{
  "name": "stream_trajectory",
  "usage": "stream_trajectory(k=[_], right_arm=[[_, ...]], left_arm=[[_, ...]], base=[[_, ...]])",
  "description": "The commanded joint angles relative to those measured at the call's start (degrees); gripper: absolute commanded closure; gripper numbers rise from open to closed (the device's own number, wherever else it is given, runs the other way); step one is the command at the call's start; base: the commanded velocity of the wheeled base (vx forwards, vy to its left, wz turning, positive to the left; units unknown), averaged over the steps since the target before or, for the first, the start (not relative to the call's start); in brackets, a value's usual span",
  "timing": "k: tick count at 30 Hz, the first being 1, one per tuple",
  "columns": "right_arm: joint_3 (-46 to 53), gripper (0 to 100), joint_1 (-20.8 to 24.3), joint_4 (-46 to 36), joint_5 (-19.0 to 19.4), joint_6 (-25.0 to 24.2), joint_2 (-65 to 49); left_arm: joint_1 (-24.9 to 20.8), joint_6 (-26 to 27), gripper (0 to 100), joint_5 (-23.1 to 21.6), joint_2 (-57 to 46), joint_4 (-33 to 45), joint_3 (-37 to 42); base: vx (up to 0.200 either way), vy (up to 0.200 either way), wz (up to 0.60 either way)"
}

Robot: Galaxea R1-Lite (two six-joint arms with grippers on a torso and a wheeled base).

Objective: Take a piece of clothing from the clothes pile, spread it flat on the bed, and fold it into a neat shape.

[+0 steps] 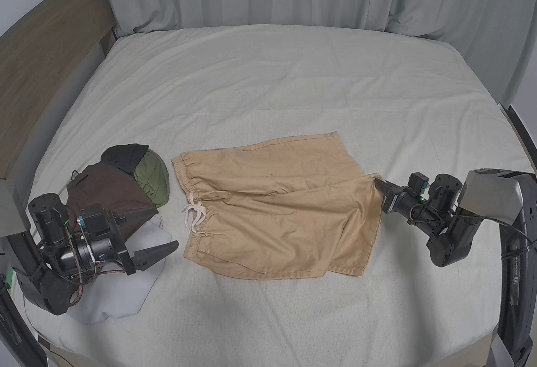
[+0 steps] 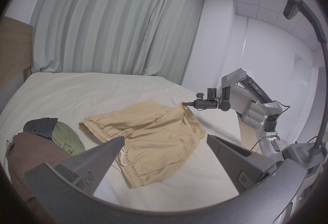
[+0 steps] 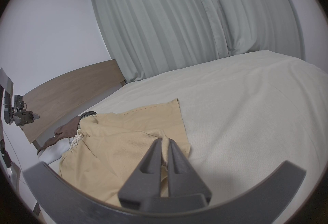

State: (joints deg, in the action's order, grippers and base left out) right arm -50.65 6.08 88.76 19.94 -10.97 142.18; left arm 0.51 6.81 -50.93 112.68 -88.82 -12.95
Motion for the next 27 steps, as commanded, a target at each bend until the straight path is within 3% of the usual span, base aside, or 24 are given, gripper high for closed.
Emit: stream_trajectory(k=[1, 14, 15, 27], right_arm=[[-0.50, 100, -0.11, 0.01, 0.01, -0.01, 0.99], [-1.91, 100, -0.28, 0.19, 0.01, -0.45, 2.66], [-1.82, 0, -0.37, 0.19, 0.01, -0.45, 2.49], [-0.41, 0, -2.04, 0.27, -0.43, -0.72, -0.24]], left_arm=[[0.02, 0.04, 0, 0.04, 0.53, -0.04, -0.15], [0.02, 0.04, 0, 0.04, 0.44, -0.04, 0.03], [0.02, 0.04, 0, 0.04, 0.44, -0.04, 0.03], [0.10, 0.04, 0, 0.04, 0.44, -0.04, -0.06]], base=[[0.000, 0.000, 0.00], [0.000, 0.000, 0.00], [0.000, 0.000, 0.00], [0.000, 0.000, 0.00]])
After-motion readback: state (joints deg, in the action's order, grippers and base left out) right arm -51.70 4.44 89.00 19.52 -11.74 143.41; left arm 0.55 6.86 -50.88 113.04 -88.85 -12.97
